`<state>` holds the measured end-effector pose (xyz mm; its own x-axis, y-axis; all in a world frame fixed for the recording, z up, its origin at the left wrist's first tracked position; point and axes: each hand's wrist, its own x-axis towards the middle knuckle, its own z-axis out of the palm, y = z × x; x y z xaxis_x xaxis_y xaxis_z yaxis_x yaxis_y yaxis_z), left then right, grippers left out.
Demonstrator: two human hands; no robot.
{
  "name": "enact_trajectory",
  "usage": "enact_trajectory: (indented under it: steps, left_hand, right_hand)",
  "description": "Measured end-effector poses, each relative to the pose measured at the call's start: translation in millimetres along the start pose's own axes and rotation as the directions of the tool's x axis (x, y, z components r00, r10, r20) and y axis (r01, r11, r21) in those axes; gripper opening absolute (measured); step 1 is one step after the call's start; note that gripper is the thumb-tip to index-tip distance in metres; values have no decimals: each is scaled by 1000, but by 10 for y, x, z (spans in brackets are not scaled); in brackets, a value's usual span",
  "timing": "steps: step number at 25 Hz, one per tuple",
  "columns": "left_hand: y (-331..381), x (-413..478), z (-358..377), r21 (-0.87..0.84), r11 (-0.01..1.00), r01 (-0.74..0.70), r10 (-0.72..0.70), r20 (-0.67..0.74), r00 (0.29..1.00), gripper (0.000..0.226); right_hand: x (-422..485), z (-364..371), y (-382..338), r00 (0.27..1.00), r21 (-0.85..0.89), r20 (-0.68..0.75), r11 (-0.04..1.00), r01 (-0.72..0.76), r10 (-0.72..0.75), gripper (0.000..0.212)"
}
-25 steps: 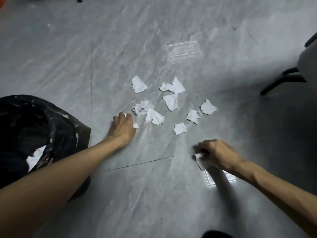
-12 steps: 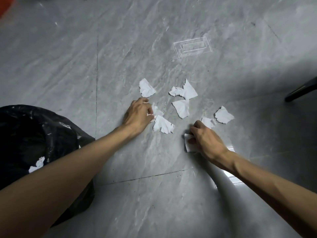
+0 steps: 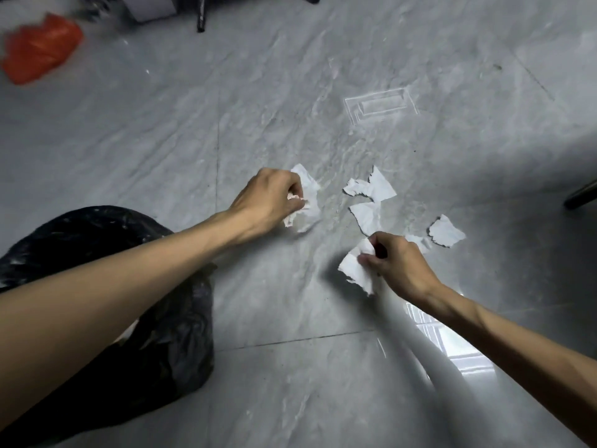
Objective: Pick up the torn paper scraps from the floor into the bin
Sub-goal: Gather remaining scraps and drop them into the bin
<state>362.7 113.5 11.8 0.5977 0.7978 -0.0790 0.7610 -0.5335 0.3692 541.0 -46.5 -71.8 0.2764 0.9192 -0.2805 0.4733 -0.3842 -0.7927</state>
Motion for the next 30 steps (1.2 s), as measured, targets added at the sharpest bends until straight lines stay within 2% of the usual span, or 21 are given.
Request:
enact_trajectory:
  steps: [5,8,10,13,15,17,18,19,21,23,24,28,30]
  left_hand:
    - [49,-749,-971,-99,994,43,-61,-189,980,10]
    - [-215,-1325,-1385,-125,980,155,-187,-319,929,10]
    - [-474,-1690,-1477,-141,952,270,-304,-359,883,11]
    - [-943,-2115,-1310,-84,879,469,-472,-275,837,11]
    - [-1244,-2305,-1131,8,820,572,-570,-86,817,10]
    - [-1414,-2441,-1019,77,762,643,-648,114,753,22]
    - [-1464,-2466,-999,68,741,668,-671,117,732,28]
    - [-1489,-2462,-1006,29,730,683,-684,44,729,31]
    - [-1433,-2401,-1086,-128,732,669,-680,-198,706,32]
    - [-1282,-2264,-1198,-271,758,593,-651,-352,672,35]
    - [-1182,-2173,-1233,-304,785,540,-620,-378,688,37]
    - [-703,-1666,-1212,-303,895,328,-423,-342,839,35]
    - [-436,-1351,-1125,-274,933,233,-312,-295,903,31]
  right_hand:
    - [52,165,-861,998,261,11,964,57,-62,6]
    - [27,261,-1469,986,386,32,912,141,-166,5]
    - [-21,364,-1862,963,437,76,877,202,-259,3]
    - [-85,623,-2441,901,514,115,801,307,-419,1]
    - [-132,830,-2754,848,562,128,742,365,-514,11]
    - [-164,1060,-2935,787,475,125,733,487,-604,14]
    - [-166,1166,-2968,749,363,160,744,561,-643,14]
    - [-178,1252,-2980,712,222,232,749,624,-662,17]
    - [-178,1386,-2958,682,21,421,758,652,-598,41]
    - [-161,1357,-2913,706,5,489,811,585,-512,60]
    - [-138,1282,-2878,733,52,450,835,548,-510,56]
    - [69,723,-2478,880,311,221,886,344,-420,24]
    - [182,360,-2055,943,323,124,911,257,-310,18]
